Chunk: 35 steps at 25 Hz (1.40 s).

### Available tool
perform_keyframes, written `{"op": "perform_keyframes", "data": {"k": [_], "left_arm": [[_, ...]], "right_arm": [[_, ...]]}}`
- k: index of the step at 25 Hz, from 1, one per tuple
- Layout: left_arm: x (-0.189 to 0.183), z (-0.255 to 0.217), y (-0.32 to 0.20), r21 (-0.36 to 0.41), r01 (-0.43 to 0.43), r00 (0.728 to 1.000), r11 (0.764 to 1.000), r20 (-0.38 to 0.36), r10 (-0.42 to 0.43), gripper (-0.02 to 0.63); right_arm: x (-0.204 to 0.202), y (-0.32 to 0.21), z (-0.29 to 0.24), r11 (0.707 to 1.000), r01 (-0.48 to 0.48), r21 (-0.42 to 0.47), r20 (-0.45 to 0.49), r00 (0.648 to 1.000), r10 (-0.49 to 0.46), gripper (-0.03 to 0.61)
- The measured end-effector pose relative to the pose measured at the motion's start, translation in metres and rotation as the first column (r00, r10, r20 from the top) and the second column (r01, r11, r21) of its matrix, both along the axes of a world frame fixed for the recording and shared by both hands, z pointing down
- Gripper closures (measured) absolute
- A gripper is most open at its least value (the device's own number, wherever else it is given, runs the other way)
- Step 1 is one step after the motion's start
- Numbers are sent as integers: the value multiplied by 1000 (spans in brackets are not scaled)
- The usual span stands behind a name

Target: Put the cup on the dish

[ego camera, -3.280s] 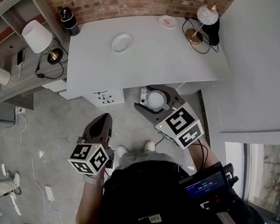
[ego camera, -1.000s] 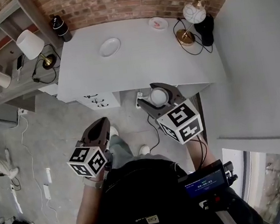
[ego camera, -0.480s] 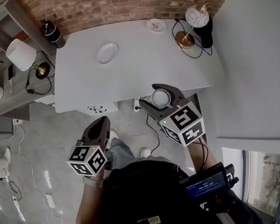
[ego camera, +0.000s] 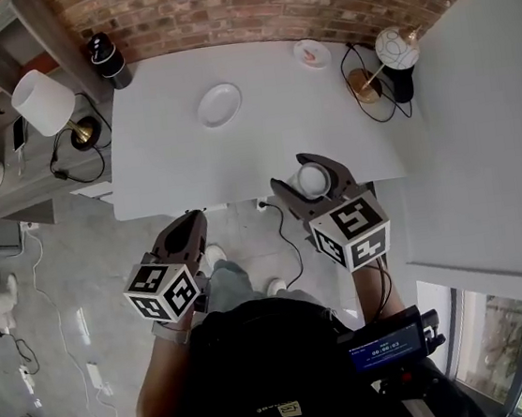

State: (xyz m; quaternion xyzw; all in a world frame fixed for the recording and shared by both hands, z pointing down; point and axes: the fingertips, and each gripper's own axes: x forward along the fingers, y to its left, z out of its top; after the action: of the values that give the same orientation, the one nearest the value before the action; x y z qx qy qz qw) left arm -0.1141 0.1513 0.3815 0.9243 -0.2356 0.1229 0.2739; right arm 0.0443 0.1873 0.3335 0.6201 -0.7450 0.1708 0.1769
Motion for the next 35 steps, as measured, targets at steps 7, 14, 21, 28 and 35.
{"op": "perform_keyframes", "data": {"k": [7,14,21,28,35], "left_arm": [[-14,3,-47,-16,-23,1000,1000,-3,22,609],[-27,11,-84,-51,-45,999,998,-13,44,609],[-38,15,-109,-72,-46,999,996,-26,45,609],[-50,17,-125,-75,-20,999,997,-30,18,609],[-59,13,-138,-68,14,1000,998,-25,-16,609]], "right_arm": [[-12,-44,1,999,-38,-18,5,999,38,324],[-13,-77,7,993,-108,-38,5,994,108,324],[-12,-98,7,987,-153,-49,1,988,154,324],[-10,-121,2,987,-157,-37,-7,988,157,324],[-8,-143,1,989,-144,-27,-6,990,144,324]]}}
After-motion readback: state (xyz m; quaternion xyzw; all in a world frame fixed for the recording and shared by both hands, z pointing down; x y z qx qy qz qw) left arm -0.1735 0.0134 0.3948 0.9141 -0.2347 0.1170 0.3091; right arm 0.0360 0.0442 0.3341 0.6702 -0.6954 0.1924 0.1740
